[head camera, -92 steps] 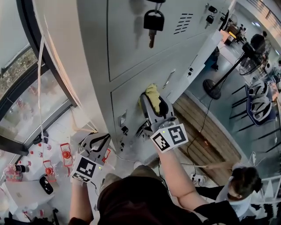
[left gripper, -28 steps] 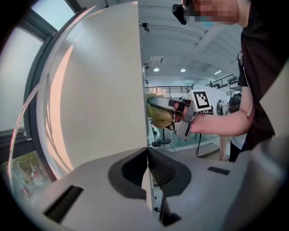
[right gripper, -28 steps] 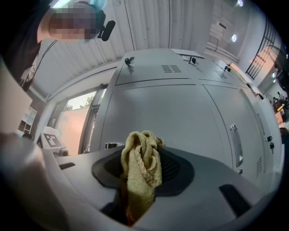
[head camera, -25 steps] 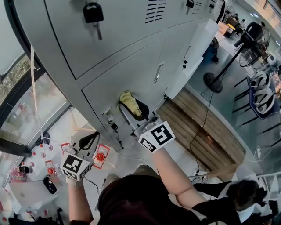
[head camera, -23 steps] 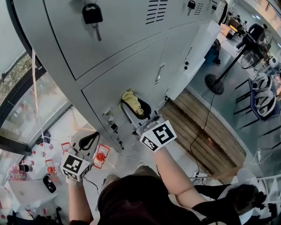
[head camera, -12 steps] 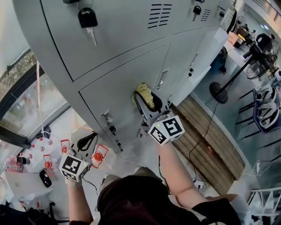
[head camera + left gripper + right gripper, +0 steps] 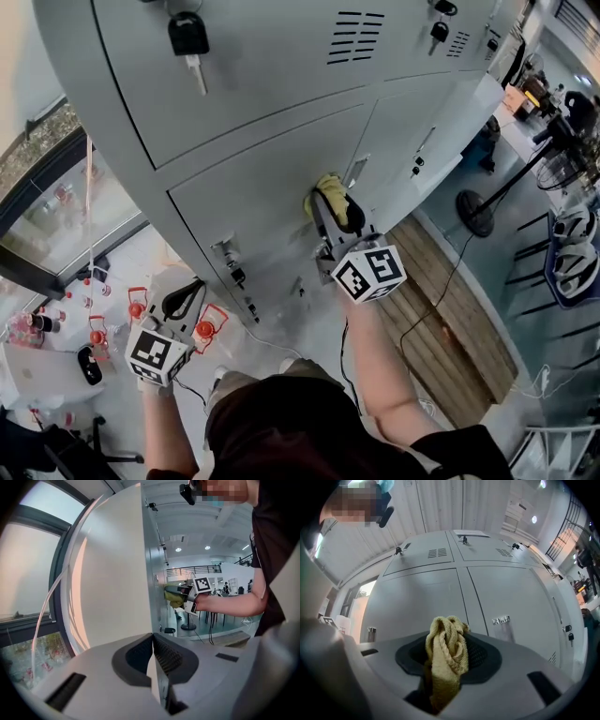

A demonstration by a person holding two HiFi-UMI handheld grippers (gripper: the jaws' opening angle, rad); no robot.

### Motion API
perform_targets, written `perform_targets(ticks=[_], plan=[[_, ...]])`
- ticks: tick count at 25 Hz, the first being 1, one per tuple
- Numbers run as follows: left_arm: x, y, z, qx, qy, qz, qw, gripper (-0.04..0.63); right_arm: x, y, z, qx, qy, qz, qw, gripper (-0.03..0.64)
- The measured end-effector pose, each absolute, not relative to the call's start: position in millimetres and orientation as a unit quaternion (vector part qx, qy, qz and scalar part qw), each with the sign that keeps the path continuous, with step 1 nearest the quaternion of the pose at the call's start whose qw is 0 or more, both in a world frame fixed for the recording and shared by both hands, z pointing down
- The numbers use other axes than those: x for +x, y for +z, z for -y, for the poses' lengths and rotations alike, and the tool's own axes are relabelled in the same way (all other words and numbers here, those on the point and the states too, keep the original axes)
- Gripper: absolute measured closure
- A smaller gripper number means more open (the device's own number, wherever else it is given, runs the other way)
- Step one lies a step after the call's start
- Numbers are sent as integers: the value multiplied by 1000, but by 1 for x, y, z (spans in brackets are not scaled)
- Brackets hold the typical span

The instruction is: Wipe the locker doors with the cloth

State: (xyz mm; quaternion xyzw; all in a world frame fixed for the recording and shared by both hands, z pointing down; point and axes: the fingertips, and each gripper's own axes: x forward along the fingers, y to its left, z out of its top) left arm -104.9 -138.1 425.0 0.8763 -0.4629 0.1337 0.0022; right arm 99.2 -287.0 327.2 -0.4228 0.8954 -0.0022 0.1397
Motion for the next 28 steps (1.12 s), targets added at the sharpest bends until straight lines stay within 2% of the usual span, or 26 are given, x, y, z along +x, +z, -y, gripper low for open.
perform_targets(ticks=[12, 28], plan=[[-105, 426, 140, 876, 140, 462, -6, 584, 99, 351, 289, -446, -51, -884, 132, 457], [-105, 425, 139, 906, 134, 401, -7, 584, 34, 360, 239, -445, -43, -889, 98, 457]])
